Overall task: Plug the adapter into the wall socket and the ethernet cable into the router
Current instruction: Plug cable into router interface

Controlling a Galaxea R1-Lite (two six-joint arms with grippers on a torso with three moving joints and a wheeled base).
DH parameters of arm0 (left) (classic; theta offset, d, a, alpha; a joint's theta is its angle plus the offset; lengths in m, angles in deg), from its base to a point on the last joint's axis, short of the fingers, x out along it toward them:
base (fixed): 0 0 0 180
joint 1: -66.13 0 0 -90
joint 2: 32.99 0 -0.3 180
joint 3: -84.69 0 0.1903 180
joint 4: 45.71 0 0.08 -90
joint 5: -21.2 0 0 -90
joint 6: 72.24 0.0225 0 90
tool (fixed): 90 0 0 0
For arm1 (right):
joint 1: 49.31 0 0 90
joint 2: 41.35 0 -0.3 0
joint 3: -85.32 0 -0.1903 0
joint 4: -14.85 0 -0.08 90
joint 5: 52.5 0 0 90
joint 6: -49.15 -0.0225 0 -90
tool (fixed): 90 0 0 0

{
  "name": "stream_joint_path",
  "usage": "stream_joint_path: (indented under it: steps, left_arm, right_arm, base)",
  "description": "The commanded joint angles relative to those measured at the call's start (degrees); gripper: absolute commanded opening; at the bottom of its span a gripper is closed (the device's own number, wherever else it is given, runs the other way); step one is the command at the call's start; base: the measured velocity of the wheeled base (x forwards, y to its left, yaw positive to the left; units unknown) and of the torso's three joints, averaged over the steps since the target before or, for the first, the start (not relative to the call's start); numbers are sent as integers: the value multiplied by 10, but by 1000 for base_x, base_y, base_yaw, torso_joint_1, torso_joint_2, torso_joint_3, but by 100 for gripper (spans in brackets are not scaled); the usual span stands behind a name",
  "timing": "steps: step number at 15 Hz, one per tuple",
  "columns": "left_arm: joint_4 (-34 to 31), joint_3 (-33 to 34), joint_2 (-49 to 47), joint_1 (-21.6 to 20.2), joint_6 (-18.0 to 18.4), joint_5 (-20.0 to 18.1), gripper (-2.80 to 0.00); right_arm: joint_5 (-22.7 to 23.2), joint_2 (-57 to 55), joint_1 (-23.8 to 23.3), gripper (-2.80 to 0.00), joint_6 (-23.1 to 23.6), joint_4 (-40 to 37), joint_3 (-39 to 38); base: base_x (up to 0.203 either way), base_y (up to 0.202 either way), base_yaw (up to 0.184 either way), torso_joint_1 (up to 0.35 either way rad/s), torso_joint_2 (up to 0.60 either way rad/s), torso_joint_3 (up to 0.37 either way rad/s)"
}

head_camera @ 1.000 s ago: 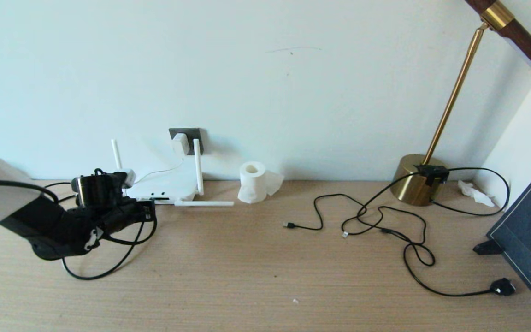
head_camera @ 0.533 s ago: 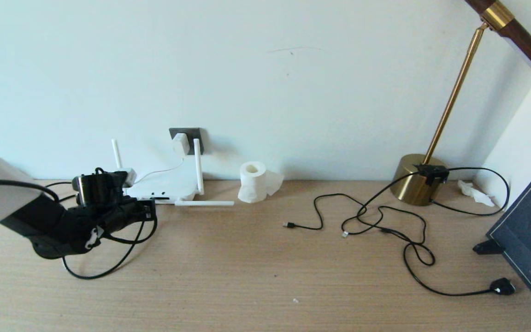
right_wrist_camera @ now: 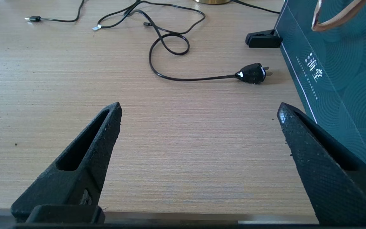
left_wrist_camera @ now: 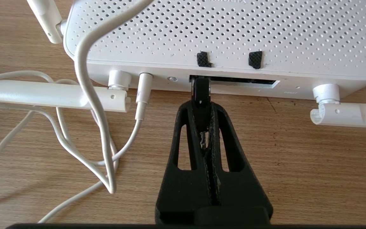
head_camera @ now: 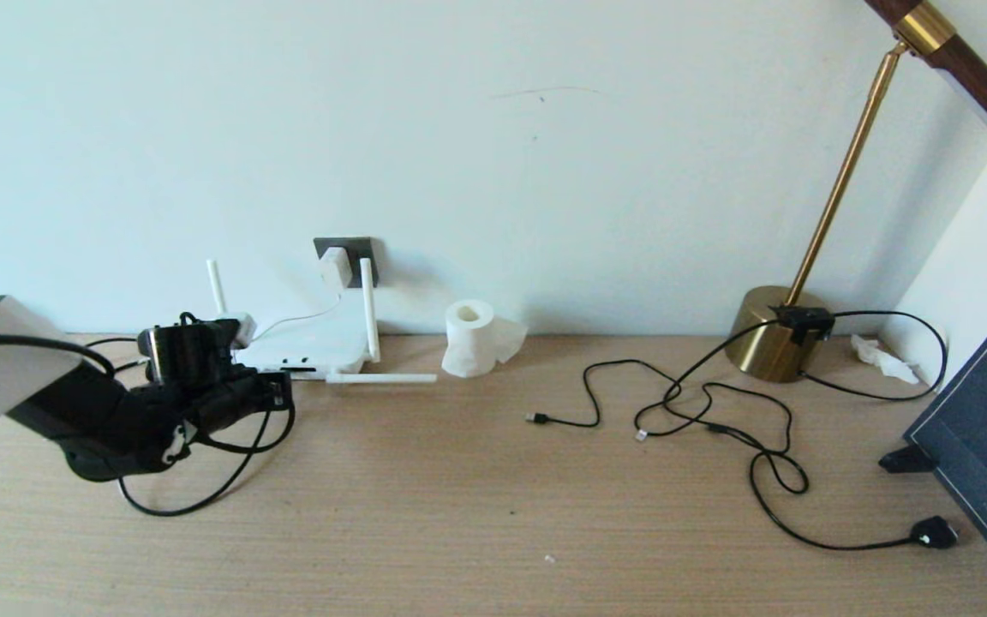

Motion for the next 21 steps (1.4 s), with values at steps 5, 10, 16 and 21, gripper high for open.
stream_joint_path:
  steps: [5, 10, 16, 21]
  left_arm:
    - [0, -10, -7, 0, 0, 0, -280]
    - [0, -14, -10, -1, 3, 1, -280]
    - [0, -22, -16, 0, 3, 1, -280]
    - [0, -31, -21, 0, 4, 1, -280]
  right_arm:
    - [0, -1, 0, 0, 0, 0, 0]
    - [0, -1, 0, 0, 0, 0, 0]
    - [0, -1, 0, 0, 0, 0, 0]
    - [0, -1, 0, 0, 0, 0, 0]
  base:
    - [0, 0, 0, 0, 0, 0]
    - [0, 0, 0, 0, 0, 0]
    - [0, 0, 0, 0, 0, 0]
    - [0, 0, 0, 0, 0, 0]
